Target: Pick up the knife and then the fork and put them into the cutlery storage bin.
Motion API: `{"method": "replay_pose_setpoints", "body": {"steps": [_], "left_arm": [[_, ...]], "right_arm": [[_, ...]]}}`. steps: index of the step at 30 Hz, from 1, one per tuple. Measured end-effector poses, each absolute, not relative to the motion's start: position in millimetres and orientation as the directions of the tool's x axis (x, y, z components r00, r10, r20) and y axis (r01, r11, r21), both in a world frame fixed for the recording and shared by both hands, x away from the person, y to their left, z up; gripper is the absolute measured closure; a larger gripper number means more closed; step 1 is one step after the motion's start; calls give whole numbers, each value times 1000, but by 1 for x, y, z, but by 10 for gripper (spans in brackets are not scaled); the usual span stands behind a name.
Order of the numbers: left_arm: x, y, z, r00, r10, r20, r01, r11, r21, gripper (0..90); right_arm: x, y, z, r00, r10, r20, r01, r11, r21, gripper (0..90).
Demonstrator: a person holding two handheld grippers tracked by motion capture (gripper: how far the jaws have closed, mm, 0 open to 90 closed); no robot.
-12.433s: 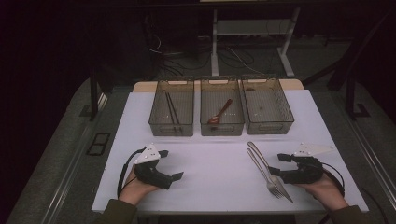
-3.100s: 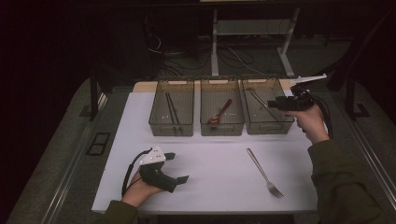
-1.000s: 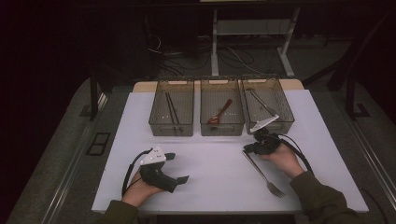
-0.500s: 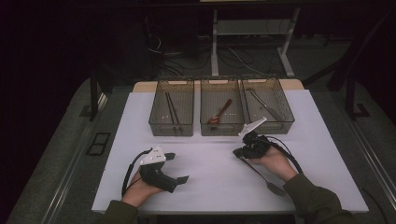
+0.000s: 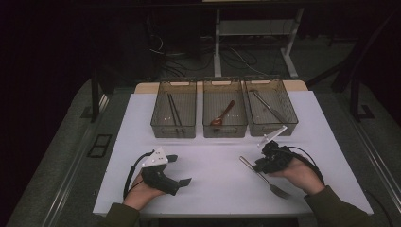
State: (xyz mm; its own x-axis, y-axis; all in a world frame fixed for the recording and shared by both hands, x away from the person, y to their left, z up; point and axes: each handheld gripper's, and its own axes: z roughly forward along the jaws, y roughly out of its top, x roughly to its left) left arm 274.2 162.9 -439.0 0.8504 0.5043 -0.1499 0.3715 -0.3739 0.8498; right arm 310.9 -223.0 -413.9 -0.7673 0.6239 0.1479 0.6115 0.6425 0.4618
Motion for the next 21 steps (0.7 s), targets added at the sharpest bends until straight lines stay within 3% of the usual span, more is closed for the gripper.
{"method": "replay_pose_setpoints", "body": {"steps": [21], "left_arm": [[274,162,-439,850,505,-150,373,-377,848,0]], "right_arm": [[284,-229,-424,-784,615,87,604,722,338,728]]}}
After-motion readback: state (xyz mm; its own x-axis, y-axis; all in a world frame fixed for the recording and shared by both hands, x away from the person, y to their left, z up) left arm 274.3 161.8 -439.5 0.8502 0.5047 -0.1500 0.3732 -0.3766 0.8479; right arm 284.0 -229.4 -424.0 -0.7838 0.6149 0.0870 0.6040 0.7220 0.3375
